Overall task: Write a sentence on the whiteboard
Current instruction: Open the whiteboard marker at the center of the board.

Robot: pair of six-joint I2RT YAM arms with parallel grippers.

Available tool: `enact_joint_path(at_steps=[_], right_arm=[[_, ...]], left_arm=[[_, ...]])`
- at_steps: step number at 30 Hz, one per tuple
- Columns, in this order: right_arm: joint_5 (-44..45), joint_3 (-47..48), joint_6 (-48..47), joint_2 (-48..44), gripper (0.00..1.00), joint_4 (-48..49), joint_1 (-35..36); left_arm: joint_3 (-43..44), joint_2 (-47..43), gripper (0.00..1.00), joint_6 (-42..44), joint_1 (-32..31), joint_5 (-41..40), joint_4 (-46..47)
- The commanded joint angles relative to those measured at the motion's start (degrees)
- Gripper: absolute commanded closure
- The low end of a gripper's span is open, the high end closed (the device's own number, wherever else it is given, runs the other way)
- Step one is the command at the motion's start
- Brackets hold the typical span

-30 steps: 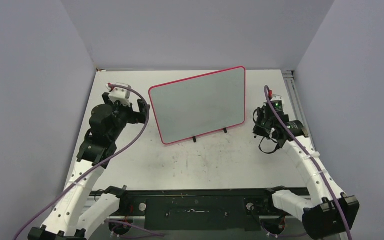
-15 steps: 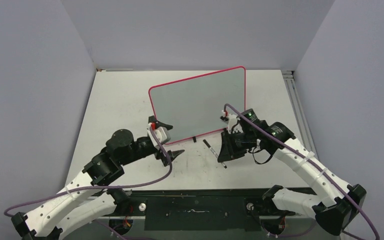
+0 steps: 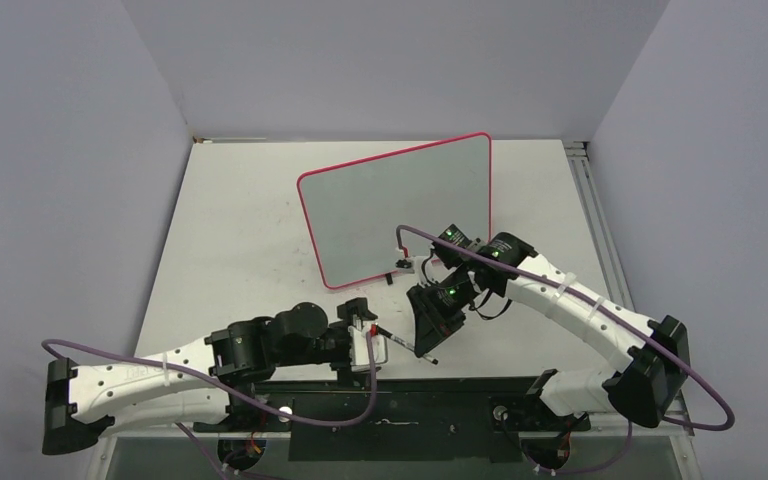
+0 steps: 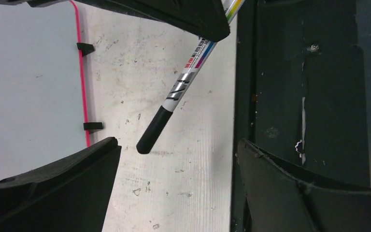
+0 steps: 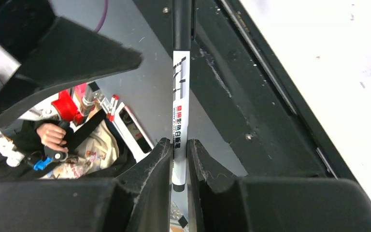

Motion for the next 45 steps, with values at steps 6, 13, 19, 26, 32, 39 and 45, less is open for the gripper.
enact_joint_path(at_steps=[6, 13, 19, 26, 32, 39, 45], right_arm=[[-4.49, 3.82, -2.71, 2.19, 0.95, -1.17, 4.39], [-5.11, 4.92, -3.07, 2.21, 0.95, -0.86, 5.04], [-4.58, 5.53, -3.43, 1.89, 0.95, -0.88, 5.11], [-0.55, 5.88, -2.88, 1.07, 0.86, 0.49, 4.46], [2.08, 1.88, 1.70, -4.59, 0.23, 9.30, 0.26], [12.26, -2.27, 7.70, -10.39, 0.12, 16.51, -0.37], [13.42, -8.92, 14.76, -14.90, 0.14, 28.27, 0.51]], left_arm=[[1.33, 3.06, 0.33, 1.46, -2.23, -2.74, -0.01], [2.12, 5.17, 0.54, 1.45, -3.61, -2.77, -1.16], [3.81, 7.81, 0.79, 0.89, -4.66, -2.76, -2.46], [3.07, 6.32, 1.00, 0.10, -5.18, -6.30, -1.52], [3.50, 4.64, 1.00, -1.77, -2.29, -6.33, -2.43], [5.34, 4.67, 1.00, -3.04, 5.40, 3.34, -3.72], [6.14, 5.07, 1.00, -3.21, 7.91, 6.21, -4.52]])
